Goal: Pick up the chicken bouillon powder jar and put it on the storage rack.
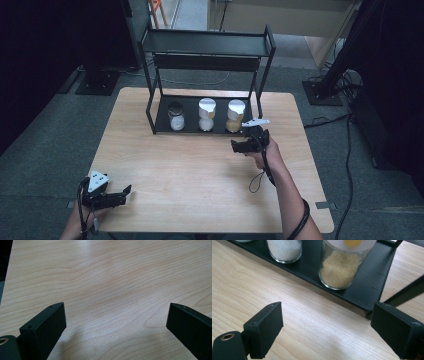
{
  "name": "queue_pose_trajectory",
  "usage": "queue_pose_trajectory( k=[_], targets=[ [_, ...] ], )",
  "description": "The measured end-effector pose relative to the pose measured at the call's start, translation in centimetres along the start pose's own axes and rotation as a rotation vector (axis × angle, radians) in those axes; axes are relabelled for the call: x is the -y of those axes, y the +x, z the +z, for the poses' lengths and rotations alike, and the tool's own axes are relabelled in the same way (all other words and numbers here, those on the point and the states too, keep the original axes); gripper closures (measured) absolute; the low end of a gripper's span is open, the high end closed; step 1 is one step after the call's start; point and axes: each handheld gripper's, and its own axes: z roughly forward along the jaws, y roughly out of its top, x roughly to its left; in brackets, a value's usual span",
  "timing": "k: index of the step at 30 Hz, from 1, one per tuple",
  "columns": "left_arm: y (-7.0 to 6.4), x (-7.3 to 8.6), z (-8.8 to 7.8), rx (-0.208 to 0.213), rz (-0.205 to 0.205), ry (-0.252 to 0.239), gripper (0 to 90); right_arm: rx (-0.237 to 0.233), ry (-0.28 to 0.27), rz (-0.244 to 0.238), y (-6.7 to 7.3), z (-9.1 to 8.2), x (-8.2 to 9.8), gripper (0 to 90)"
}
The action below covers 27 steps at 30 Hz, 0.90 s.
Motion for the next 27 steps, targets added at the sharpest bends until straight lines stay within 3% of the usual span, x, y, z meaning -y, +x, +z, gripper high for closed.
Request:
queue_pose_trajectory(
  k=[27],
  targets=[
    [-0.1, 0.0, 0.1, -0.008, 0.006, 0.007, 2.9, 0.022, 0.008, 0.011, -1.5, -1.3, 3.8, 10.0]
  ],
)
